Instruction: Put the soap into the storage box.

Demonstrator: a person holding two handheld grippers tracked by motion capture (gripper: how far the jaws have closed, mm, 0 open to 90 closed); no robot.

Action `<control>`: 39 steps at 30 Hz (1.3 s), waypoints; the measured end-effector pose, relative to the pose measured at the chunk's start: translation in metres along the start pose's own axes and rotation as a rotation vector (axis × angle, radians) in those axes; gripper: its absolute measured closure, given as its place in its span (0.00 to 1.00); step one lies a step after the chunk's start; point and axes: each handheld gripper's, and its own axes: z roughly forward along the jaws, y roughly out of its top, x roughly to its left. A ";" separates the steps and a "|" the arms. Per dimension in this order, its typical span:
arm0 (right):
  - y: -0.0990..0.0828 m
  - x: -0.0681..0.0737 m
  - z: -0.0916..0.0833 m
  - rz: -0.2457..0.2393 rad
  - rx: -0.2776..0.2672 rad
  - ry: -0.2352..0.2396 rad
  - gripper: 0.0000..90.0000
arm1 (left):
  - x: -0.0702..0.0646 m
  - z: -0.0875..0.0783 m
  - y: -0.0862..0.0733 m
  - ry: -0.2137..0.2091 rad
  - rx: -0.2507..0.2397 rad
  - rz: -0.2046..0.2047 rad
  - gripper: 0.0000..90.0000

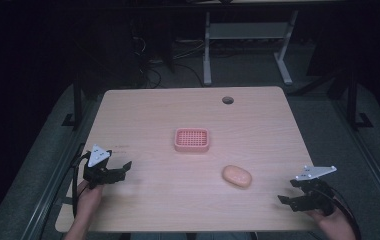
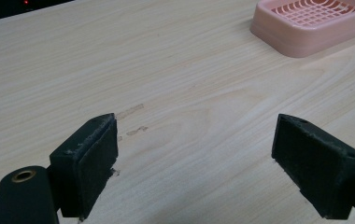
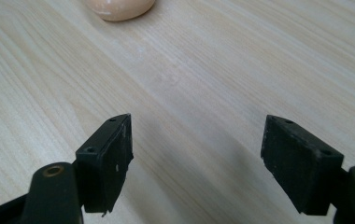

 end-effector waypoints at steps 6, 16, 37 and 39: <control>0.006 0.003 0.004 -0.011 0.044 -0.001 0.27 | -0.001 0.000 0.000 0.001 0.000 0.003 0.16; 0.021 0.004 0.005 -0.047 0.067 0.028 0.26 | -0.001 0.000 0.000 -0.001 0.001 0.003 0.16; 0.065 0.013 0.019 -0.175 0.151 0.062 0.26 | 0.002 -0.002 -0.001 0.004 -0.008 -0.011 0.16; 0.068 0.016 0.020 -0.180 0.158 0.063 0.26 | 0.003 -0.002 -0.001 0.004 -0.009 -0.012 0.16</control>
